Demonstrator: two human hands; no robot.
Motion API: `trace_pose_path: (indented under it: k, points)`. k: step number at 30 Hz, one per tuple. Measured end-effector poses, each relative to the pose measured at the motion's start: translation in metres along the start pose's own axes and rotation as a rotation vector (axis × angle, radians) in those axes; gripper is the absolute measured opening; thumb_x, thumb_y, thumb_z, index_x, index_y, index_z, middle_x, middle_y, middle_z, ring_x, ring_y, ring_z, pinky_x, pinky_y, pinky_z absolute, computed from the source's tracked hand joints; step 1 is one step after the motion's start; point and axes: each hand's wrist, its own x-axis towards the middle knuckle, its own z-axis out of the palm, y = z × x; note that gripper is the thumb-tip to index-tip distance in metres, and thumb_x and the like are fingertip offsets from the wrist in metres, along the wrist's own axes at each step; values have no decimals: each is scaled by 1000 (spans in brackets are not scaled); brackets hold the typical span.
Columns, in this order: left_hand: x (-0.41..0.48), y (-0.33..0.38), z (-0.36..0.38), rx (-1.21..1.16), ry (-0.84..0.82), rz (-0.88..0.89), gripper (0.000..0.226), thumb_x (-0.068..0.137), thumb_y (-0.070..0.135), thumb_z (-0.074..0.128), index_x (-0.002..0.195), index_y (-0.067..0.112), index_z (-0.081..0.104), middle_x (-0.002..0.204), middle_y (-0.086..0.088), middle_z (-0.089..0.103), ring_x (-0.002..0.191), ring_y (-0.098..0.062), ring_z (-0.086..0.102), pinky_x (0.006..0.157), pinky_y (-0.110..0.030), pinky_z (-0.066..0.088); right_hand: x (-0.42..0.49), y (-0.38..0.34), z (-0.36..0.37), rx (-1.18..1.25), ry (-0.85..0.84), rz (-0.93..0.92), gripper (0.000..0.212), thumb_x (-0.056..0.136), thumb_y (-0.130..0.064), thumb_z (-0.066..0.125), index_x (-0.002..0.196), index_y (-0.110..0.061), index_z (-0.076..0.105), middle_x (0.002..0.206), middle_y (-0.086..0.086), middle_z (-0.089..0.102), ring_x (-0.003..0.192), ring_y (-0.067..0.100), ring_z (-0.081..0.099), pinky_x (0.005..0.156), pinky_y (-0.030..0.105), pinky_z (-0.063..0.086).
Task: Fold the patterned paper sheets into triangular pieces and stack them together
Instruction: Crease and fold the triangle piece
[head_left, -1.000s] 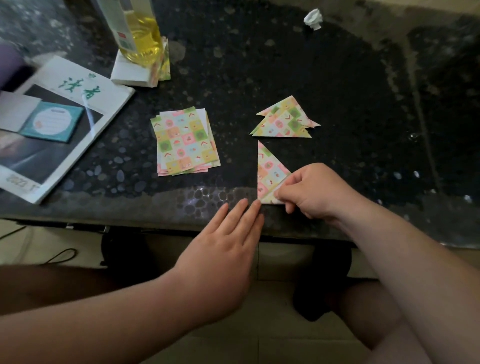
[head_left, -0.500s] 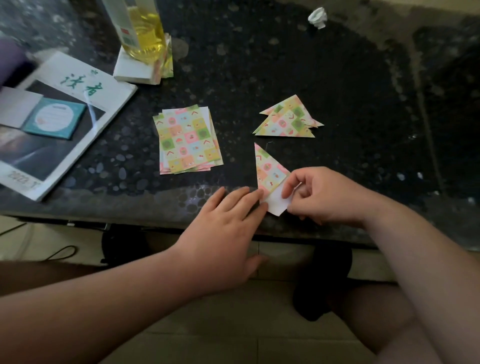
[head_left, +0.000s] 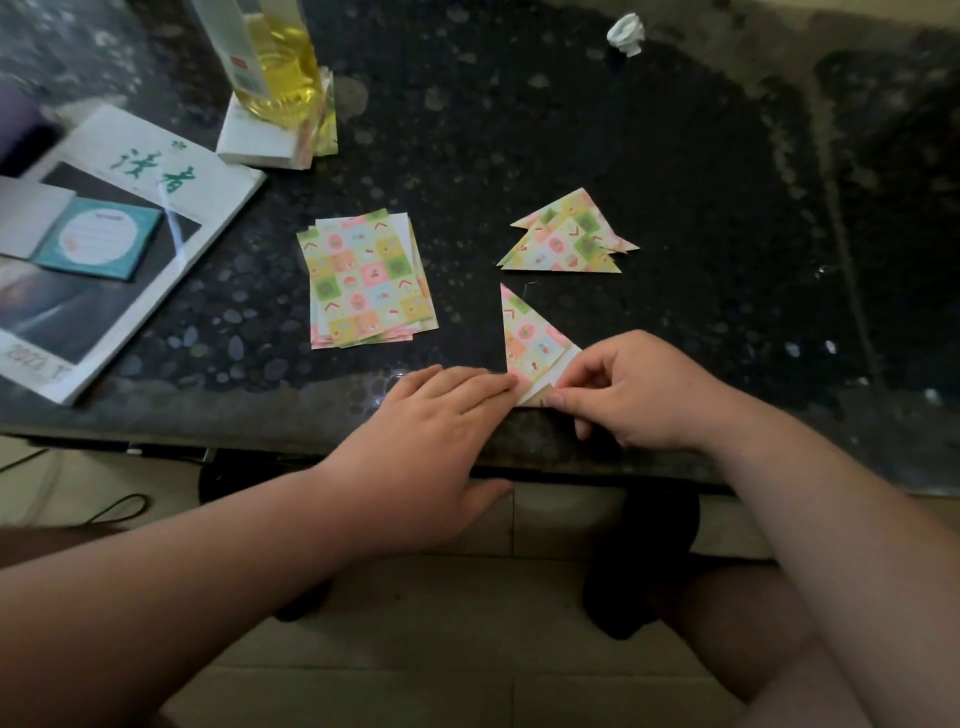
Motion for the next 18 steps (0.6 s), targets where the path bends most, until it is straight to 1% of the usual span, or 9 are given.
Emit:
trace_pose_path:
  k: [2, 5, 7, 10, 13, 15, 18]
  points:
    - [5, -8, -6, -4, -8, 2, 80, 95, 68, 44, 162, 34, 17, 168, 20, 10, 154, -5, 4, 118, -26, -7, 1, -3, 0, 25, 3, 56, 14, 94, -31, 74, 84, -22, 76, 66, -2, 75, 42, 10, 55, 51, 27, 47]
    - [13, -20, -12, -9, -32, 8, 76, 94, 71, 37, 161, 38, 19, 168, 24, 5, 155, -3, -4, 120, -30, -9, 3, -6, 1, 37, 8, 113, 14, 93, -30, 76, 83, -19, 76, 66, -1, 76, 42, 12, 54, 51, 27, 47]
    - [18, -26, -13, 2, -56, 39, 74, 93, 72, 31, 160, 41, 22, 168, 24, 6, 155, -3, -6, 123, -33, -8, 4, -6, 2, 50, 25, 136, 15, 92, -28, 77, 82, -17, 76, 66, -1, 75, 44, 14, 53, 52, 28, 46]
    - [22, -34, -11, -9, -72, 70, 68, 93, 72, 25, 156, 46, 29, 167, 26, 11, 155, -3, -2, 126, -38, -4, 5, -8, 3, 80, 52, 158, 15, 92, -25, 77, 79, -16, 77, 65, 0, 75, 42, 14, 51, 50, 27, 43]
    - [23, -36, -6, -28, -16, 84, 66, 92, 72, 20, 150, 49, 40, 165, 25, 21, 156, -6, 7, 127, -42, 3, 6, -11, 3, 45, 36, 161, 15, 92, -24, 75, 79, -16, 76, 65, -1, 75, 40, 11, 51, 50, 26, 44]
    - [22, -31, 1, -58, 64, 65, 59, 95, 68, 26, 145, 47, 50, 162, 22, 31, 155, -9, 15, 126, -42, 7, 7, -11, 2, 55, 13, 154, 14, 92, -23, 74, 81, -15, 76, 66, -1, 76, 43, 13, 52, 50, 26, 44]
    - [20, -16, 12, -153, 216, -25, 42, 96, 59, 51, 130, 42, 67, 156, 15, 46, 152, -13, 28, 125, -44, 14, 7, -8, -3, 92, -49, 127, 10, 91, -21, 75, 86, -12, 77, 70, 3, 77, 45, 14, 53, 52, 27, 44]
